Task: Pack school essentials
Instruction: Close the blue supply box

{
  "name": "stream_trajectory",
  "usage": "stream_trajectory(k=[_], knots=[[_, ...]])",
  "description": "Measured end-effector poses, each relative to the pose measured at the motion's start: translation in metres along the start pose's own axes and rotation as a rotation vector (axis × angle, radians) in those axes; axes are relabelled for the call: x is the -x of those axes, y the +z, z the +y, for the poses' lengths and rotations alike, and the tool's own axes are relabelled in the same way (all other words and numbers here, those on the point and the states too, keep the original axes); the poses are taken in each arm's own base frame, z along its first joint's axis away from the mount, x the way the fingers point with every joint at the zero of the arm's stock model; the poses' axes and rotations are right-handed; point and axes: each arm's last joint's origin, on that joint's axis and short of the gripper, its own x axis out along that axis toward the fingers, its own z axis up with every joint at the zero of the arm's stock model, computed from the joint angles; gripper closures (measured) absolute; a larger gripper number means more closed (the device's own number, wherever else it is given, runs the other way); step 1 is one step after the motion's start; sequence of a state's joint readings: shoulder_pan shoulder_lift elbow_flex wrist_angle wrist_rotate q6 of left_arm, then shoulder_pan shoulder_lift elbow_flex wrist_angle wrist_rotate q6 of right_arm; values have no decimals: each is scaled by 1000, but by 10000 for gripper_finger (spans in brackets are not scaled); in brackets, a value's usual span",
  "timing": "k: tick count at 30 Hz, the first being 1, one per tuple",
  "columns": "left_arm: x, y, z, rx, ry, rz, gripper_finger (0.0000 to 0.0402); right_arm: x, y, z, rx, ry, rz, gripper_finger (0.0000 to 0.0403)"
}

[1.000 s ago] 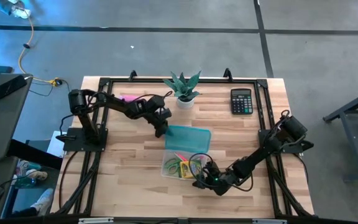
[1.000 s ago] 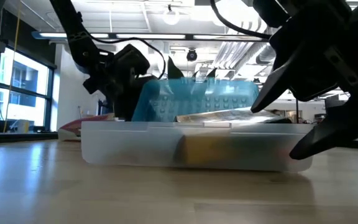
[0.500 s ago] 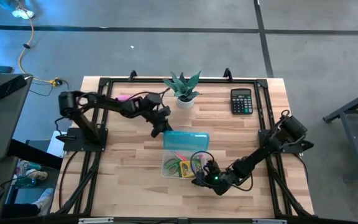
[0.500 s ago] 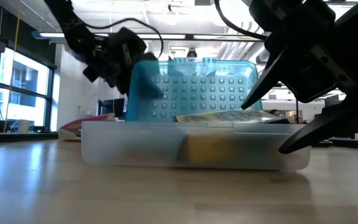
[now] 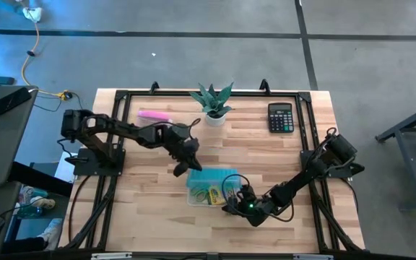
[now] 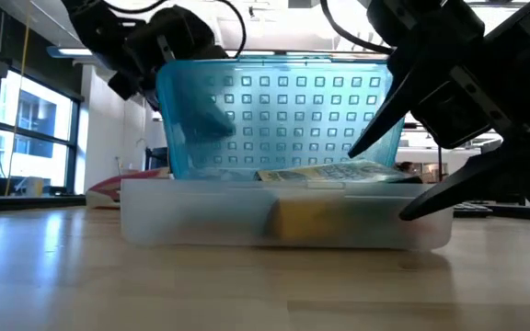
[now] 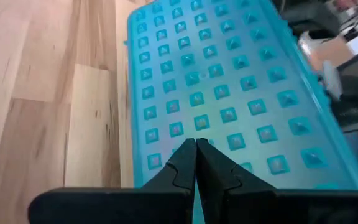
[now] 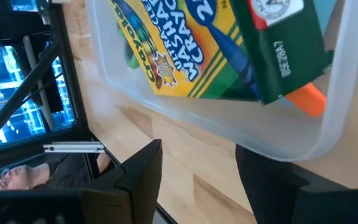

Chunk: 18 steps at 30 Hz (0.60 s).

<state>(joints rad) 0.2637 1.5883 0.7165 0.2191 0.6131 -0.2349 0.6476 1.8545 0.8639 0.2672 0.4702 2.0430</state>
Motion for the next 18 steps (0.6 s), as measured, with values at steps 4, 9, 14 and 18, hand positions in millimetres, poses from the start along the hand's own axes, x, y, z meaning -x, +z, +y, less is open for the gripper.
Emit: stream_trajectory(k=[4,9,14,18], knots=[[-6,-3,-8,-18,7,16,401,0,-1,1,2,10,5,208],[-10,-9,-14,-14,31,54,401,1,-5,7,43,72,43,208],[-11,-9,-14,0,30,54,401,4,-13,8,64,89,112,208],[-11,-9,-14,3,30,54,401,8,-20,5,67,92,142,208]])
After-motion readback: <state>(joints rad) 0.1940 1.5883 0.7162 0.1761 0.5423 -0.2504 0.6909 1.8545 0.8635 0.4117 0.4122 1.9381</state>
